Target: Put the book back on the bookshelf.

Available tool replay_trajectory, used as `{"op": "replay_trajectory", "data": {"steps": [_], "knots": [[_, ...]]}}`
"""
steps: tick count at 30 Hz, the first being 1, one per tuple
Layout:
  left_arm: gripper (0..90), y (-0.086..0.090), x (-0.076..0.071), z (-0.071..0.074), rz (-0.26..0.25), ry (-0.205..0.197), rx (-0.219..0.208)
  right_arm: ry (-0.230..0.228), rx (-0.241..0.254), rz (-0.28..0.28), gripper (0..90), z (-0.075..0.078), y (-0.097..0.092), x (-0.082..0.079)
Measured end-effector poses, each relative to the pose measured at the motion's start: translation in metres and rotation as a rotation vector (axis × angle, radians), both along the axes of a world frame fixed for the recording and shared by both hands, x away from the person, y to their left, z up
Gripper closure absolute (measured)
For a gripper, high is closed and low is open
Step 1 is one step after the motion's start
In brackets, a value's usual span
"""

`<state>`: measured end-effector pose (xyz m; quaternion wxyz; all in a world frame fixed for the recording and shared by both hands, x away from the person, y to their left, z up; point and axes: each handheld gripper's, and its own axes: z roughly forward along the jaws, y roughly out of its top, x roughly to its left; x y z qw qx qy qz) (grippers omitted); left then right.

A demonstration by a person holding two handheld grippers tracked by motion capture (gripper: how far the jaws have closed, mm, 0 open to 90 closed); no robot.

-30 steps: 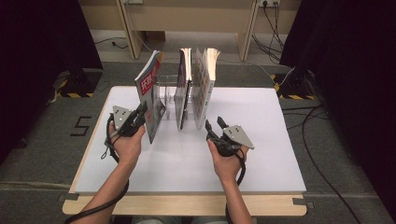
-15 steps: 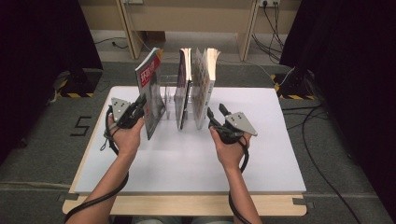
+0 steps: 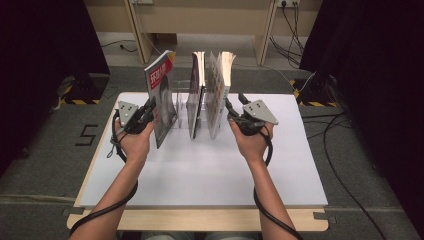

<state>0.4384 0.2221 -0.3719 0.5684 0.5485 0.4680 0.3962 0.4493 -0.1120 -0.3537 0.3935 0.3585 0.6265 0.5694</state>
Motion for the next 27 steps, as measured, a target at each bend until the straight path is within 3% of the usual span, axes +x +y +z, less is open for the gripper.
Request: {"op": "replay_trajectory", "data": {"steps": [4, 10, 16, 20, 22, 27], "knots": [[87.3, 0.000, 0.002, 0.001, -0.001, -0.002, -0.003, 0.001, 0.010, -0.027, 51.4, -0.001, -0.021, -0.006], [87.3, -0.002, 0.007, 0.007, -0.003, -0.009, -0.010, 0.047, 0.009, -0.057, 51.2, -0.024, -0.049, -0.028], [87.3, -0.004, 0.016, 0.017, 0.001, -0.028, -0.003, 0.097, -0.029, -0.087, 51.0, -0.043, -0.072, -0.047], [87.3, -0.005, 0.020, 0.021, 0.006, -0.035, -0.006, 0.113, -0.020, -0.100, 51.1, -0.053, -0.080, -0.055], [87.3, -0.004, 0.020, 0.022, 0.010, -0.035, -0.011, 0.132, -0.033, -0.105, 51.0, -0.059, -0.083, -0.059], [87.3, -0.004, 0.022, 0.025, 0.011, -0.040, -0.021, 0.193, -0.010, -0.105, 50.5, -0.077, -0.087, -0.064]]}}
